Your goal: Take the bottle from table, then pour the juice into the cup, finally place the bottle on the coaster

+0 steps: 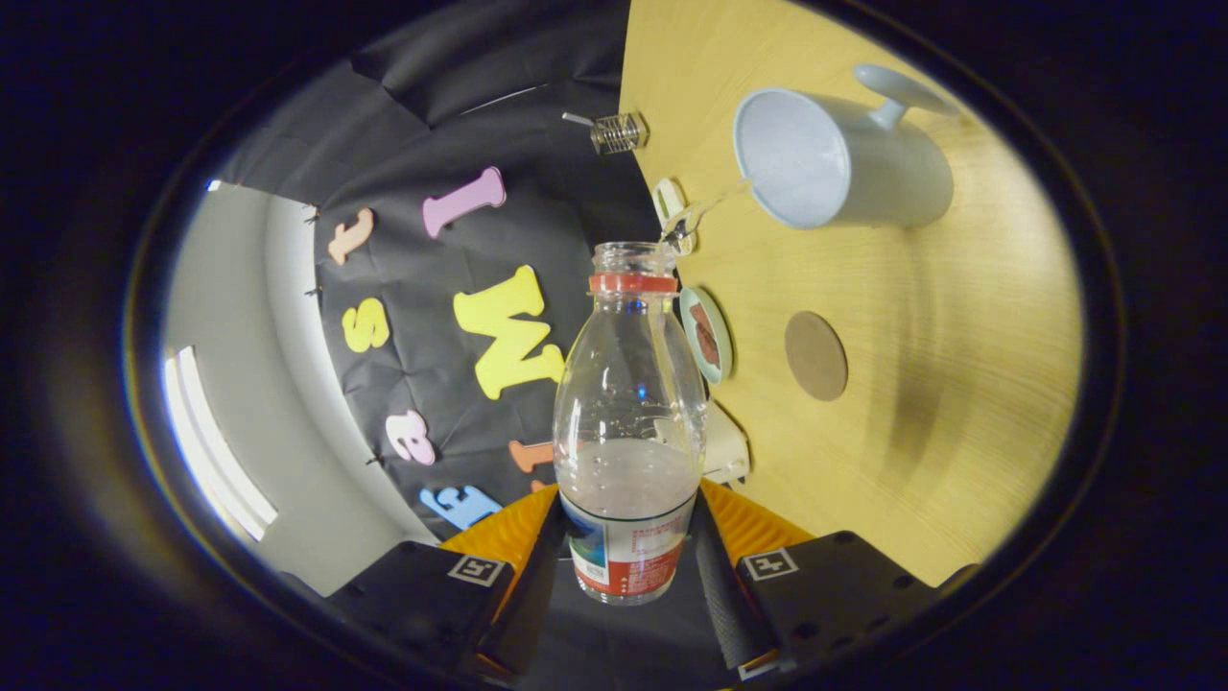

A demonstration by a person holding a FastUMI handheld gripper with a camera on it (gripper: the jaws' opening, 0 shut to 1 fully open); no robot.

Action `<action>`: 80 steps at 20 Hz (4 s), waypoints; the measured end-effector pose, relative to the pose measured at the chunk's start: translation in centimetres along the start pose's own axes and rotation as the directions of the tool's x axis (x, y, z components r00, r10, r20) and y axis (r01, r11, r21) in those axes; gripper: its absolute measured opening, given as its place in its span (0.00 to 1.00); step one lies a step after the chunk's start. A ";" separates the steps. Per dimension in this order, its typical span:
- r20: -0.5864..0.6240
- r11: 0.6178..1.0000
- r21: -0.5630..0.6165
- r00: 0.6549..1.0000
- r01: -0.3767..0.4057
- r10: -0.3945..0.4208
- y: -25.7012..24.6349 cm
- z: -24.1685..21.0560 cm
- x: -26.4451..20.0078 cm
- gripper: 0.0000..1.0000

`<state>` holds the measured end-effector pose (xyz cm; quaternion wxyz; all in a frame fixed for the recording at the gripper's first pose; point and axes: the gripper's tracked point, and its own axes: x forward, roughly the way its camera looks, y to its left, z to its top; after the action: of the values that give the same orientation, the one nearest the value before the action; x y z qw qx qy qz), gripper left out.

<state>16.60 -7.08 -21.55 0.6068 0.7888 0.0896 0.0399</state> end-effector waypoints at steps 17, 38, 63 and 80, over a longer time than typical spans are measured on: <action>0.002 0.995 0.098 1.000 -0.029 0.029 2.0 0.5 -0.5 0.75; 0.031 0.970 0.237 0.999 -0.045 0.039 4.0 2.3 0.2 0.75; -0.049 0.987 -0.148 0.997 0.056 -0.064 2.4 0.0 -1.4 0.75; 0.076 0.271 -0.956 0.987 0.113 -0.143 1.6 -0.8 -7.5 0.76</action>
<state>9.22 -8.13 -19.43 0.9577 0.2578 0.1187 0.0467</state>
